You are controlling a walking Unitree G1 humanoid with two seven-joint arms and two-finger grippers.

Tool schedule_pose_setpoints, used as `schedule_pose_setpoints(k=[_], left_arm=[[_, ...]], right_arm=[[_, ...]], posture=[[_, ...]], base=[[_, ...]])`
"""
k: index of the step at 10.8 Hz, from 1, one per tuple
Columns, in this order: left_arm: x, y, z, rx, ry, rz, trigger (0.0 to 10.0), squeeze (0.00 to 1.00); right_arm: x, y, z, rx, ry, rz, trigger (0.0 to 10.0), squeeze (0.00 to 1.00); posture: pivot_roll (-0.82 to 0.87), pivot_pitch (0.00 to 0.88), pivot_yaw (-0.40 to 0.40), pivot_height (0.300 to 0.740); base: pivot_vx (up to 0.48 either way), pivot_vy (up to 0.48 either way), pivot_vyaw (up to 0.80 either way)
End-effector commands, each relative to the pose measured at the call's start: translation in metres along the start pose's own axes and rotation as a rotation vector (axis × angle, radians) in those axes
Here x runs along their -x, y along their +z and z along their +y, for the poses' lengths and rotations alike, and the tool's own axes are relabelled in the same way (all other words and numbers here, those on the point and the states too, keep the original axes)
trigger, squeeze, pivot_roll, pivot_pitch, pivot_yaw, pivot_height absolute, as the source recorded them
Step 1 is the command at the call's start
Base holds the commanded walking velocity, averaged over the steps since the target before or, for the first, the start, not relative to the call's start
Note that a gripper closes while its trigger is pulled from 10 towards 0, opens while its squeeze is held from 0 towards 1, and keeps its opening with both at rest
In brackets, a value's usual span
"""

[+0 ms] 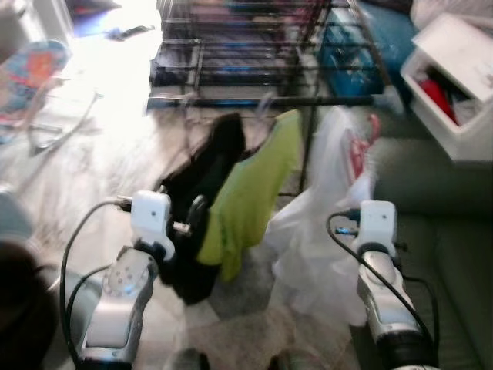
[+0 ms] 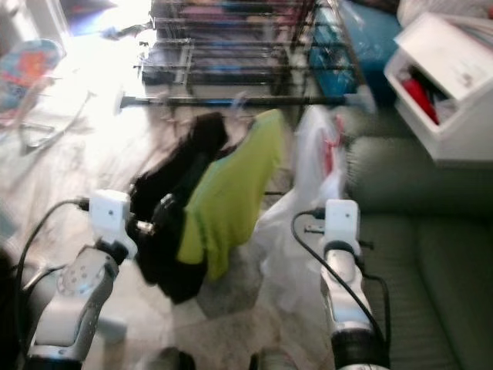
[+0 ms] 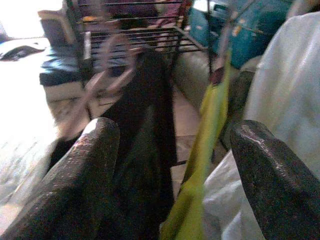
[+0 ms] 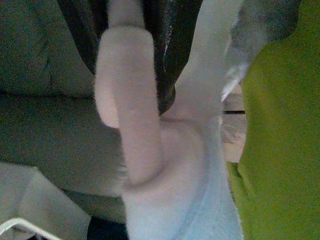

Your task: Hang hanger

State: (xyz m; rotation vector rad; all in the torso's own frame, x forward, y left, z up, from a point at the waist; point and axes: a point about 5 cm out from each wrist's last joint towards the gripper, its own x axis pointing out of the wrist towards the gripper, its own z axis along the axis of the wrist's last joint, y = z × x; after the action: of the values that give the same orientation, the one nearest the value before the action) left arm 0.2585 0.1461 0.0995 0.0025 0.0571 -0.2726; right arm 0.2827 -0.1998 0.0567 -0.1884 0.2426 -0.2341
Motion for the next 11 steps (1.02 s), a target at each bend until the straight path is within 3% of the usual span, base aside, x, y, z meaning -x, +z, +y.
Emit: schedule_pose_setpoints(k=[1, 5, 9, 11], left_arm=[[-0.002, -0.001, -0.006, -0.005, -0.022, 0.006, 10.0, 0.00], [-0.002, 0.002, -0.008, 0.003, -0.050, -0.005, 10.0, 0.00], [-0.002, 0.006, -0.008, 0.008, -0.047, -0.022, 10.0, 0.00], [0.003, 0.011, 0.000, -0.008, -0.005, -0.041, 10.0, 0.00]], right_arm=[[-0.005, 0.019, -0.006, -0.011, -0.017, -0.085, 10.0, 0.00], [-0.004, 0.020, 0.014, -0.032, 0.085, -0.087, 10.0, 0.00], [0.001, 0.012, 0.017, -0.040, 0.100, -0.056, 10.0, 0.00], [0.005, 0.005, 0.018, -0.043, 0.097, -0.030, 10.0, 0.00]], posture=[[-0.05, 0.045, -0.029, 0.740], [-0.03, 0.039, -0.028, 0.740], [-0.04, 0.038, -0.025, 0.740], [-0.04, 0.051, -0.020, 0.740]], base=[[0.000, 0.000, 0.00], [0.149, 0.000, 0.00], [0.341, 0.000, 0.00], [0.351, 0.000, 0.00]])
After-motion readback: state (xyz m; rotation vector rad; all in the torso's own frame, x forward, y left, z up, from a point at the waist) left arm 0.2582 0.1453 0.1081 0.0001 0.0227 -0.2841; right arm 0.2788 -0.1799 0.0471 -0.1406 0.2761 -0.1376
